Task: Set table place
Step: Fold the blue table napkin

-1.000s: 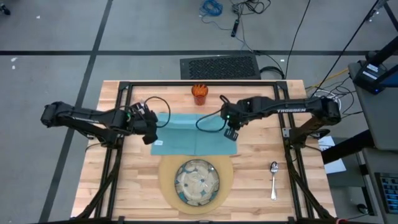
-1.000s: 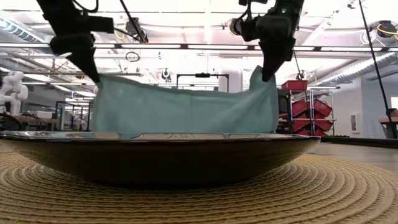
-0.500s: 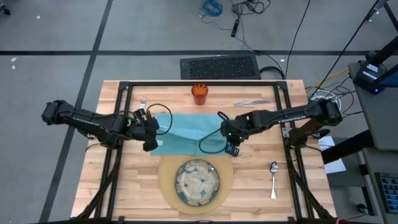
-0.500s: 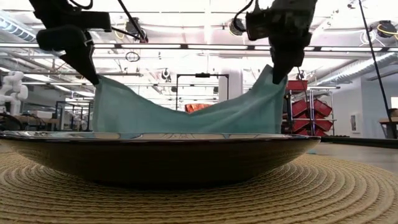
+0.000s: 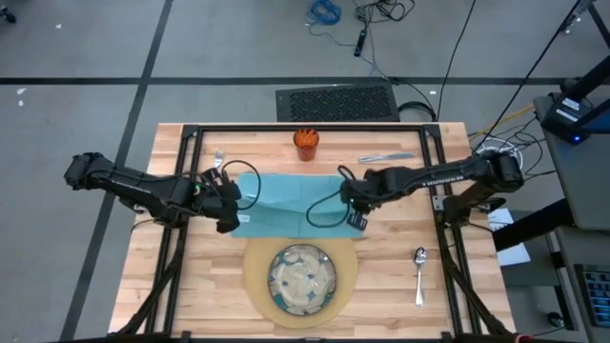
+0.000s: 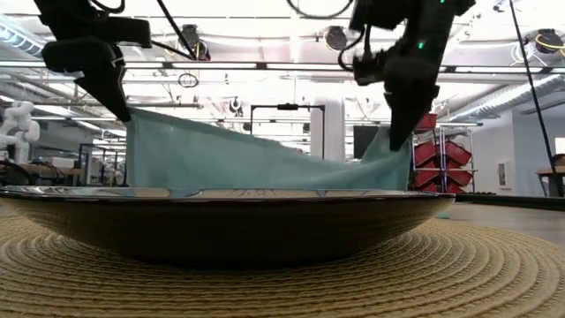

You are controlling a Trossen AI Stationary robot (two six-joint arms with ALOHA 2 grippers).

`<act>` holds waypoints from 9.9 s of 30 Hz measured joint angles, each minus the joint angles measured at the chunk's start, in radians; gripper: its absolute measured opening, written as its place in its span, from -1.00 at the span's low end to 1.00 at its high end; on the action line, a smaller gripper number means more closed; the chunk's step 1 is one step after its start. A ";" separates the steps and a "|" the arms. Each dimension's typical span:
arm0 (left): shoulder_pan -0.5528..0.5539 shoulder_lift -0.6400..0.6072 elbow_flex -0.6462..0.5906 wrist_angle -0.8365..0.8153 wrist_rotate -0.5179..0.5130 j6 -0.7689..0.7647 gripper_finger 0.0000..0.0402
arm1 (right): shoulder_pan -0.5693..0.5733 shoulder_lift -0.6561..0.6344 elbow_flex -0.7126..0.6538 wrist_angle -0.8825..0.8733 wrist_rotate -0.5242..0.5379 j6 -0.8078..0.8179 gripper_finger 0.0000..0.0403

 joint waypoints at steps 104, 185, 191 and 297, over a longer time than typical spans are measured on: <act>0.065 0.009 -0.169 0.214 0.356 -0.051 -0.22 | 0.168 0.006 -0.099 -0.012 -0.270 0.265 0.06; -0.015 0.462 -0.111 0.318 0.076 -0.087 -0.28 | 0.198 0.006 -0.209 0.215 -0.035 0.212 -1.00; -0.074 0.411 -0.085 0.312 -0.010 -0.056 -0.28 | 0.192 0.001 -0.209 0.172 -0.032 0.214 -1.00; 0.322 0.646 0.349 0.067 0.274 0.344 -0.28 | -0.032 -0.165 -0.432 0.646 -0.136 0.222 -0.95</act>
